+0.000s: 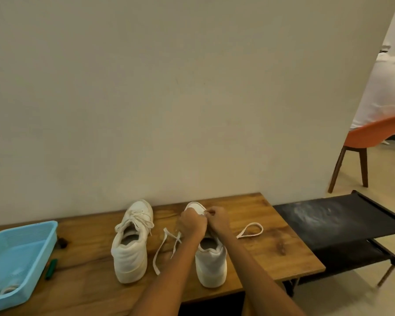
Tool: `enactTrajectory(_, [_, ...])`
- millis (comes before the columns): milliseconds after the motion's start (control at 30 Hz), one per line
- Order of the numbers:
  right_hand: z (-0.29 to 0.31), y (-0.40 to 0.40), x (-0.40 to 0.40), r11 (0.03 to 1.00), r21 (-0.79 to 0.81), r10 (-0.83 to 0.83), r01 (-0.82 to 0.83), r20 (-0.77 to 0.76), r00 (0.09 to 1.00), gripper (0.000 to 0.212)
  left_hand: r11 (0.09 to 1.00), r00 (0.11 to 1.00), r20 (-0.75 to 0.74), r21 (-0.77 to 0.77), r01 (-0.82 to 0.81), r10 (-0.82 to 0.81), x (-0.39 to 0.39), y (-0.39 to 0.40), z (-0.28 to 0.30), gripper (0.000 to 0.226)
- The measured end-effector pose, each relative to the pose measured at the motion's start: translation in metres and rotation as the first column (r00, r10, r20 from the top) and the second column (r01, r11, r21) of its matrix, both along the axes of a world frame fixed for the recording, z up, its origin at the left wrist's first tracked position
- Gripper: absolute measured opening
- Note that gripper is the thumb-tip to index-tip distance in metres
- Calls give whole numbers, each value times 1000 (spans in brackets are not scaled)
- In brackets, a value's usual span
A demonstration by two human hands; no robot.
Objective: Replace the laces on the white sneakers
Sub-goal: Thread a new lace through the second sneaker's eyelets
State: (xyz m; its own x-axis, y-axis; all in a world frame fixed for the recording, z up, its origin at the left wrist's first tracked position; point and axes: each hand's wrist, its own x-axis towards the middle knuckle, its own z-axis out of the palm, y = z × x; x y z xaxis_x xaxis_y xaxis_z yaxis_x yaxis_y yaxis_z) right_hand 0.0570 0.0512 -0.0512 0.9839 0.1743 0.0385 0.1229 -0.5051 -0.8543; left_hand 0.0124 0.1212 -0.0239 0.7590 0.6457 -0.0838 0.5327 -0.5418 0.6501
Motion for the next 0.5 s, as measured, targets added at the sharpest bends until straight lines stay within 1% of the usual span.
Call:
enactTrajectory(67, [-1,-1,-5,993,1,-115,115,-2,993,20,988,998,4,-142,-66,67,-1,6,-4,43])
enactTrajectory(100, [0,-2,-5,987,-1,-162,162,-8,987,21,967,994,-12,-232,-108,108,0,11,-10,47])
enactTrajectory(133, [1,-4,-5,979,1,-204,204,-9,979,21,943,988,-41,-295,-154,149,-1,16,-16,50])
enactTrajectory(167, [2,-6,-4,970,1,-242,242,-1,970,22,926,981,-71,-323,-194,181,-3,21,-23,49])
enactTrajectory(200, [3,-7,-3,962,2,-273,273,14,962,22,924,978,-73,-319,-210,196,-6,23,-27,47])
enactTrajectory(233, [4,-7,-3,956,4,-294,294,38,955,21,927,975,-43,-304,-219,216,-8,24,-32,43])
enactTrajectory(300, [6,-5,-1,956,27,-294,293,77,953,19,942,969,95,-274,-195,228,-11,20,-27,34])
enactTrajectory(333, [8,-2,-1,959,34,-282,280,80,956,19,950,965,158,-266,-161,208,-11,16,-21,33])
enactTrajectory(367, [10,2,-2,963,21,-270,269,82,959,18,961,966,188,-246,-126,175,-9,12,-15,33])
enactTrajectory(400, [12,5,-4,966,-8,-258,259,86,962,18,970,974,178,-226,-95,137,-8,7,-8,36])
enactTrajectory(500, [8,9,-6,963,-109,-235,246,107,966,20,986,998,33,-165,-39,45,-1,-2,5,40])
